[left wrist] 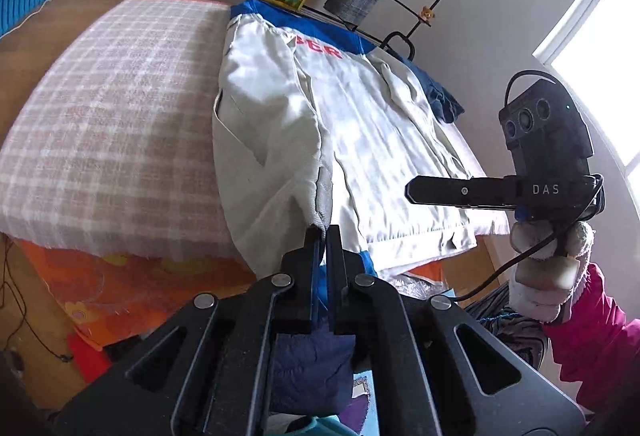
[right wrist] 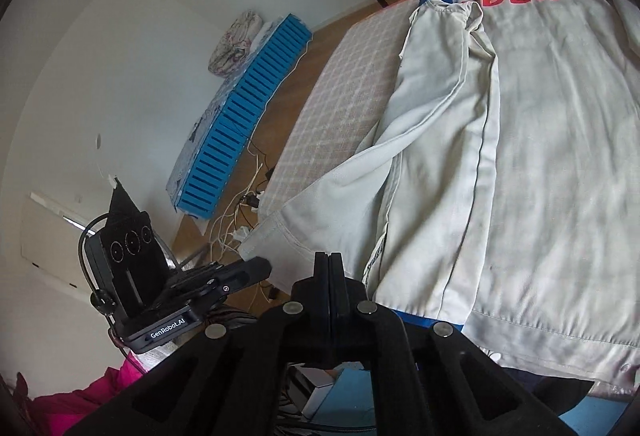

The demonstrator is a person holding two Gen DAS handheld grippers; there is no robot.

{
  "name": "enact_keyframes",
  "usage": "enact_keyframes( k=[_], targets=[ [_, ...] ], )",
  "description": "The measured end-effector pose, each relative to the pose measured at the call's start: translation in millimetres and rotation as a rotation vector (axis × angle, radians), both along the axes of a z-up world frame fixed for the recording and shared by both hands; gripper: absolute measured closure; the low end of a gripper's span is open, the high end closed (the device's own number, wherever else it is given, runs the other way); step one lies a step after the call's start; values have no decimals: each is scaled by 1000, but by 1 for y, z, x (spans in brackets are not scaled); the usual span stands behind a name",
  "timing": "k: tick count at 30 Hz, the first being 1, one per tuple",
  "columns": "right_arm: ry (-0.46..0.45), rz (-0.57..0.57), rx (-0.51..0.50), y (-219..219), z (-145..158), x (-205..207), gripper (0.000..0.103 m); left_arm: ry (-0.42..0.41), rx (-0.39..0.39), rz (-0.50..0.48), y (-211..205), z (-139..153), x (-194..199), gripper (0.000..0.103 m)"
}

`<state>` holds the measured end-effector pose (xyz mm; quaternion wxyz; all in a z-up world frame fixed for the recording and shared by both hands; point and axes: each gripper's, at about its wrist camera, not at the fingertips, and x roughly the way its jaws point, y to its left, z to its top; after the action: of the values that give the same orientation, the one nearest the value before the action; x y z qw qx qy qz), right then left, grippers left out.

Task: Fold large clothes
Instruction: 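Grasp the hem with both tools and lift it toward the collar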

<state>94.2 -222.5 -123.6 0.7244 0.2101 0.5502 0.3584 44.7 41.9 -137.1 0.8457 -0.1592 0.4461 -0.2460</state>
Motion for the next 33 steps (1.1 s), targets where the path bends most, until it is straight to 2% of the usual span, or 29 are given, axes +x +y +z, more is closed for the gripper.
enact_keyframes(
  k=[4, 5, 6, 8, 10, 14, 16, 17, 18, 20, 22, 23, 24, 25, 26, 28, 31, 33],
  targets=[
    [44, -66, -34, -14, -25, -3, 98, 28, -34, -73, -36, -23, -2, 103],
    [52, -91, -41, -18, -29, -1, 91, 44, -30, -112, -48, -30, -2, 103],
    [52, -118, -59, -25, -32, -1, 77, 78, -20, -144, -57, -37, -1, 103],
    [4, -149, -156, -35, -32, -2, 67, 122, -45, -179, -55, -42, -3, 103],
    [8, -132, -191, -41, -35, -5, 67, 95, -40, -151, -36, -37, -9, 103],
    [70, -110, -134, -41, -39, -13, 61, 79, 3, -32, 23, -35, -9, 103],
    [106, -105, -69, -34, -37, -14, 51, 100, 35, 38, 45, -40, -2, 103],
    [119, -105, -37, -30, -35, -15, 40, 109, 40, 58, 51, -44, 0, 103],
    [129, -99, -23, -24, -34, -14, 34, 112, 51, 64, 53, -46, 2, 103],
    [146, -69, -37, -8, -32, -14, 33, 107, 82, 57, 50, -51, 7, 103],
    [167, -11, -110, 14, -37, -13, 34, 119, 78, 47, 44, -59, 11, 103],
    [170, 16, -159, 25, -42, -13, 41, 120, 75, 40, 40, -62, 12, 103],
    [177, 55, -204, 35, -46, -13, 71, 119, 77, 31, 36, -65, 14, 103],
    [192, 98, -235, 44, -51, -13, 91, 117, 75, 21, 33, -66, 15, 103],
    [192, 103, -250, 47, -50, -12, 98, 115, 68, 9, 30, -66, 15, 103],
    [154, 117, -244, 46, -32, -9, 100, 99, 72, -18, 20, -65, 16, 103],
    [66, 117, -234, 34, 10, -8, 100, 56, 78, -66, 3, -60, 16, 103],
    [49, 99, -208, 25, 30, -5, 100, 39, 58, -82, -5, -57, 18, 103]
  ],
)
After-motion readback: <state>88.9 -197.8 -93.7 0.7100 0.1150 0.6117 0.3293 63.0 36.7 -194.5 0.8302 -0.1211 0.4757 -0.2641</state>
